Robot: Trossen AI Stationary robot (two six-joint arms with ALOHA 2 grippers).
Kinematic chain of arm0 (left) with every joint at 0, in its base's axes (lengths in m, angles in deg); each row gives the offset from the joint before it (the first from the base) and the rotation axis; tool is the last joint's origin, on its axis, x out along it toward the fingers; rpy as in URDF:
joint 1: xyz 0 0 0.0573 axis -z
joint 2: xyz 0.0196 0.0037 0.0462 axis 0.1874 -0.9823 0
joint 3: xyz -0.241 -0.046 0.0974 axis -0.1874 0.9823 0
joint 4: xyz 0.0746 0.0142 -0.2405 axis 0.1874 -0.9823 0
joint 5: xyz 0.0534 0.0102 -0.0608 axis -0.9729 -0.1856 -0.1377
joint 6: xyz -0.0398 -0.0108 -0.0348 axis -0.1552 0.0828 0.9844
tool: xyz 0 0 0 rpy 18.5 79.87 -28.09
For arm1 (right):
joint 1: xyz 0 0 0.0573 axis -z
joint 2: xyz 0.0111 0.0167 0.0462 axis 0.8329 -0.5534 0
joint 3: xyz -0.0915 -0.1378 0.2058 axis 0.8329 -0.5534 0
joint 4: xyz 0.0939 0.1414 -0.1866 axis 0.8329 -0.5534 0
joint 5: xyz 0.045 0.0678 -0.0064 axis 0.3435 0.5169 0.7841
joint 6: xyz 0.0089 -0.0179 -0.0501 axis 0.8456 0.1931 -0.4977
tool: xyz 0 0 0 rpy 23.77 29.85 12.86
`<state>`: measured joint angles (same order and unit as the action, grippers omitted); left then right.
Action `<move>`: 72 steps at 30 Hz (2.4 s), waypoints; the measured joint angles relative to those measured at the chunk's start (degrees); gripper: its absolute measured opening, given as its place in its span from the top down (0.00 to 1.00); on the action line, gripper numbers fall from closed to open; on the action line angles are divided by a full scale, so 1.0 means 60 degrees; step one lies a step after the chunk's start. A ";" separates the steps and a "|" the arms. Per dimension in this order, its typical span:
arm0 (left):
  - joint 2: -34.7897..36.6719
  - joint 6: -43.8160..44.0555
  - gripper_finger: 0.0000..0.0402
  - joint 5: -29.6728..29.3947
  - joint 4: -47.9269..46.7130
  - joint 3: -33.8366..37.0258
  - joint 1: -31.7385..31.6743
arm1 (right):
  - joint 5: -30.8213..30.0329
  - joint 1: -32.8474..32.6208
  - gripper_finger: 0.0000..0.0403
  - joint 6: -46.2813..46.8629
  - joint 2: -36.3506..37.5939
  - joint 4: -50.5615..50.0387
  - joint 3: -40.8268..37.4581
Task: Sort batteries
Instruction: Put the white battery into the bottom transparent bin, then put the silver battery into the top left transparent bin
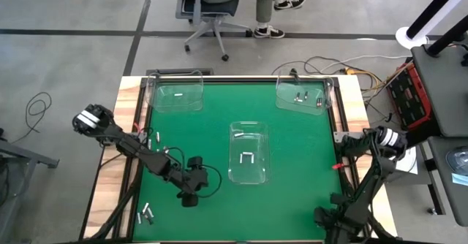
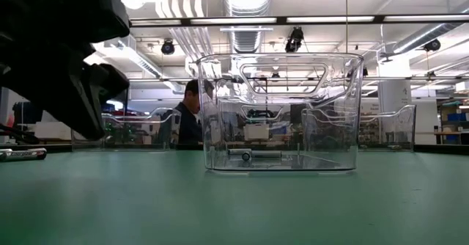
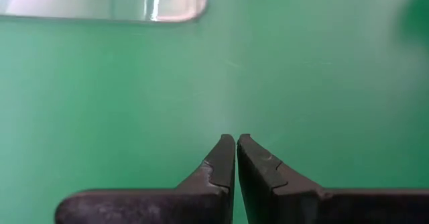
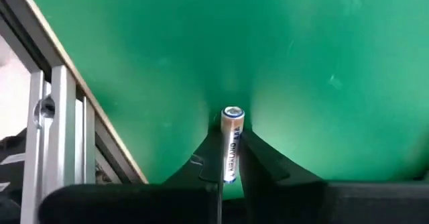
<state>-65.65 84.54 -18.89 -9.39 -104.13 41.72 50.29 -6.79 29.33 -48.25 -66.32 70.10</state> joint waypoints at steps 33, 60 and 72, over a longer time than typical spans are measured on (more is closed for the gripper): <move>0.5248 -0.1020 1.00 -0.3071 -0.0042 0.2132 -0.0135 | -0.2981 0.9901 0.95 -1.1324 -0.0681 -0.1250 0.5548; 0.6129 -0.0822 1.00 -0.2985 -0.2223 0.2117 -0.0124 | -0.3016 0.9904 0.55 -1.1502 -0.2135 -0.2209 0.5478; 0.6063 -0.0933 1.00 -0.4262 -0.1760 0.2114 -0.0288 | -0.3775 0.6879 0.46 -0.7300 0.1628 -0.4265 0.3857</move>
<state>-29.28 78.94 -44.46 -19.95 -91.45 39.99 27.64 34.49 -14.47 -38.49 -91.91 93.25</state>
